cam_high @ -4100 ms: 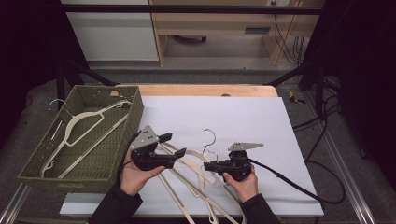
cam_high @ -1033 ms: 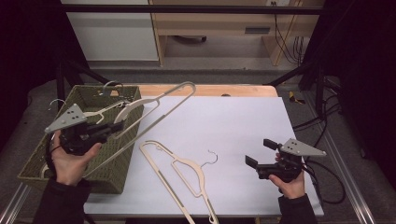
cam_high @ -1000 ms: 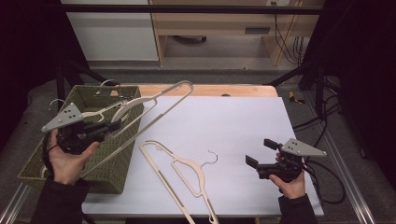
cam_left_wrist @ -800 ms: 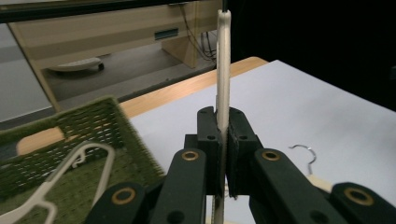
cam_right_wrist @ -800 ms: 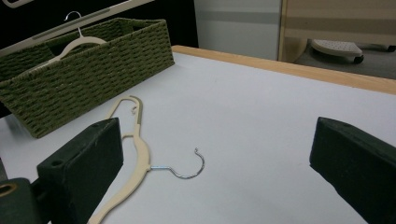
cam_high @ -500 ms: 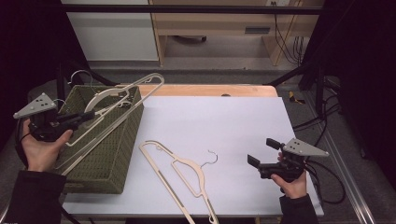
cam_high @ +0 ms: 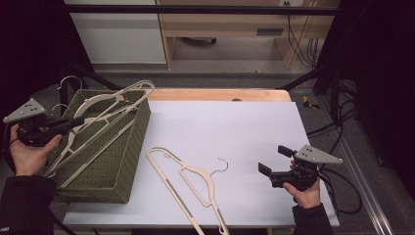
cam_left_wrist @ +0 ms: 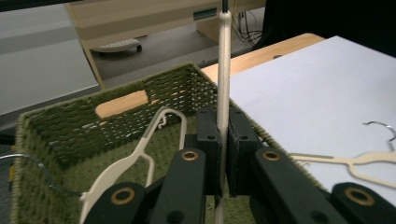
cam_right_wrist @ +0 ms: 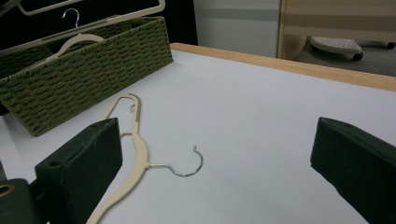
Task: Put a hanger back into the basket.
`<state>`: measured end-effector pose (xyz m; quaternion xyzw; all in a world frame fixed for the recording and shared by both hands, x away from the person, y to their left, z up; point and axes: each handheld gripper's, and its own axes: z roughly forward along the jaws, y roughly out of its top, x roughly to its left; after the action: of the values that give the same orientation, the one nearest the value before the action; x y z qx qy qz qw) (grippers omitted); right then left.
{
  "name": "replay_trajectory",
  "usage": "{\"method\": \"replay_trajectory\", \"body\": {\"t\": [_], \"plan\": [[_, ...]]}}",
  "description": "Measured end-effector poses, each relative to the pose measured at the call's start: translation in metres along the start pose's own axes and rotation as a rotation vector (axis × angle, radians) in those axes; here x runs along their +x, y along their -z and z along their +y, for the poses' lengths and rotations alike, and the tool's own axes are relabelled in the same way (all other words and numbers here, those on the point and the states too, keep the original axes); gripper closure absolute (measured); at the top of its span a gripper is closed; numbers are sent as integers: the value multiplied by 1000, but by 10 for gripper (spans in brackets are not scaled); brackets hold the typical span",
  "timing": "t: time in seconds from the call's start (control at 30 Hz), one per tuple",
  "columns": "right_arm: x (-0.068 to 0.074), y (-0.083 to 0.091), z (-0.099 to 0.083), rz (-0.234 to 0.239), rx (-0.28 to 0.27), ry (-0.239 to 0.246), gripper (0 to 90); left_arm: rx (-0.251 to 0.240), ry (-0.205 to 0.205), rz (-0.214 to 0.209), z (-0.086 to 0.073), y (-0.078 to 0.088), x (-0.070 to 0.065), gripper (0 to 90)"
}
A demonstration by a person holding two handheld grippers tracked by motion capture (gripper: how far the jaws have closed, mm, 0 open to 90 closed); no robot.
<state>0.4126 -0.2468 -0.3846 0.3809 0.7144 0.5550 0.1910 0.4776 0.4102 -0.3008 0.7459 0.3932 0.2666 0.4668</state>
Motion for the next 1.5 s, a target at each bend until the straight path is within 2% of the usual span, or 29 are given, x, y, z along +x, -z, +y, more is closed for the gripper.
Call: {"method": "replay_trajectory", "body": {"t": [0.07, 0.27, 0.5, 0.6, 0.77, 0.83, 1.17, 1.3, 1.4, 1.43, 1.5], "plan": [[0, 0, 0, -1, 2, -2, 28, -1, -2, 11, -2, 1, 5, 853], [0, 0, 0, -2, 0, -3, 28, -18, 33, 37, -10, 4, 18, 853], [0, 0, 0, -1, 5, -1, 28, 20, 53, 63, -26, 4, 28, 853], [0, -1, 0, 2, 9, 4, 28, 46, 61, 69, -33, 1, 30, 854], [0, -2, -1, 3, 18, 3, 28, 54, 86, 64, -42, -4, 30, 853], [1, -3, -1, 0, 18, -2, 28, 79, 98, 68, -48, -10, 30, 854], [1, -4, -2, 4, 23, -1, 29, 131, 146, 63, -72, -24, 30, 854], [1, -4, -2, 3, 24, -1, 30, 149, 154, 54, -77, -28, 30, 850], [1, -4, -2, 6, 25, 4, 31, 170, 156, 62, -78, -29, 30, 843], [2, -5, -2, 5, 28, 0, 31, 190, 173, 68, -79, -31, 30, 839], [2, -5, -2, 5, 28, -1, 32, 196, 188, 74, -79, -32, 30, 834]]}}
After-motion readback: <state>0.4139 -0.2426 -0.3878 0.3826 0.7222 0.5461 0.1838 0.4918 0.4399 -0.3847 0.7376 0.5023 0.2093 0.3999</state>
